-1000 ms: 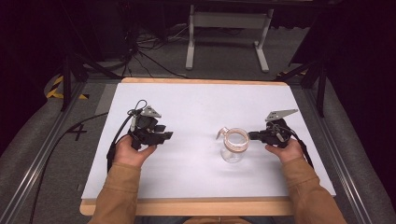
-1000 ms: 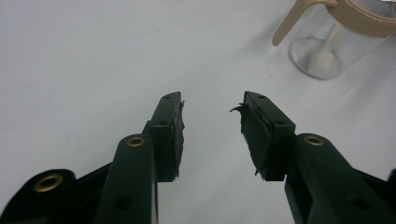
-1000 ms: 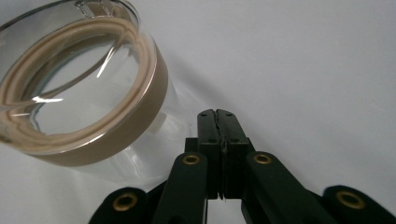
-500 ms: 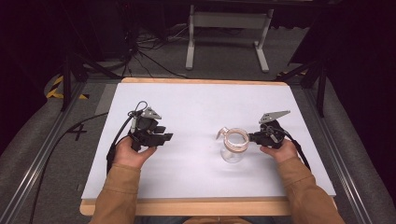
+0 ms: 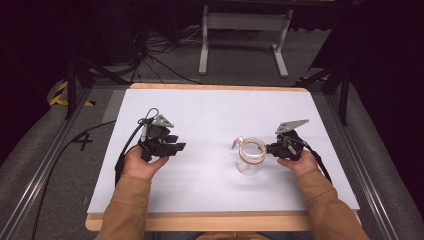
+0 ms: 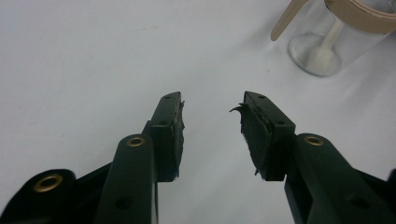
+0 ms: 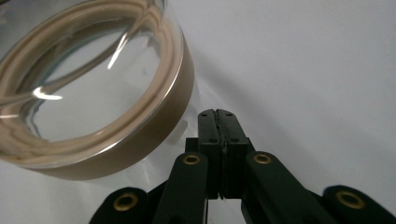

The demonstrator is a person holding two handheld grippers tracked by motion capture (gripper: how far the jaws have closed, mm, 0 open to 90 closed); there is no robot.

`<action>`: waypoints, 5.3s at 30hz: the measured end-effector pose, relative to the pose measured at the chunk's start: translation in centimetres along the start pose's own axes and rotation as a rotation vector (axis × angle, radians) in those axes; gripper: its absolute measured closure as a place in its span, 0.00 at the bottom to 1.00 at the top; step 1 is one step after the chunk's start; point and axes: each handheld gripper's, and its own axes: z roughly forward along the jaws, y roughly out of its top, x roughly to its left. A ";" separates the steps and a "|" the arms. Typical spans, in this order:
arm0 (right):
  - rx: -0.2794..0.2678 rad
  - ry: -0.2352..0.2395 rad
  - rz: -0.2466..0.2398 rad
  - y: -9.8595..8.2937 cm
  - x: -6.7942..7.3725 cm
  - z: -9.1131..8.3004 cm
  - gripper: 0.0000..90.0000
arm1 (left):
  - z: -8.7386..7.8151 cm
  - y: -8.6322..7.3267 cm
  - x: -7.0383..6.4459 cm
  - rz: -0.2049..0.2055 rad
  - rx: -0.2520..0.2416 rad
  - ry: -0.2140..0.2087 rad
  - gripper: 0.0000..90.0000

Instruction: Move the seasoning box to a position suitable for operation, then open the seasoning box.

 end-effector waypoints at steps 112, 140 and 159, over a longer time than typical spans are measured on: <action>-0.010 0.004 -0.044 -2.7 6.2 -2.8 0.99 | 9.7 8.2 -6.0 0.112 -0.051 -0.375 0.99; -0.036 0.109 -0.120 -0.9 9.4 -3.3 0.99 | 9.6 8.2 -6.6 0.163 -0.043 -0.371 1.00; -0.042 0.129 -0.129 -0.4 10.1 -3.2 1.00 | 9.7 8.2 -6.4 0.145 -0.046 -0.374 1.00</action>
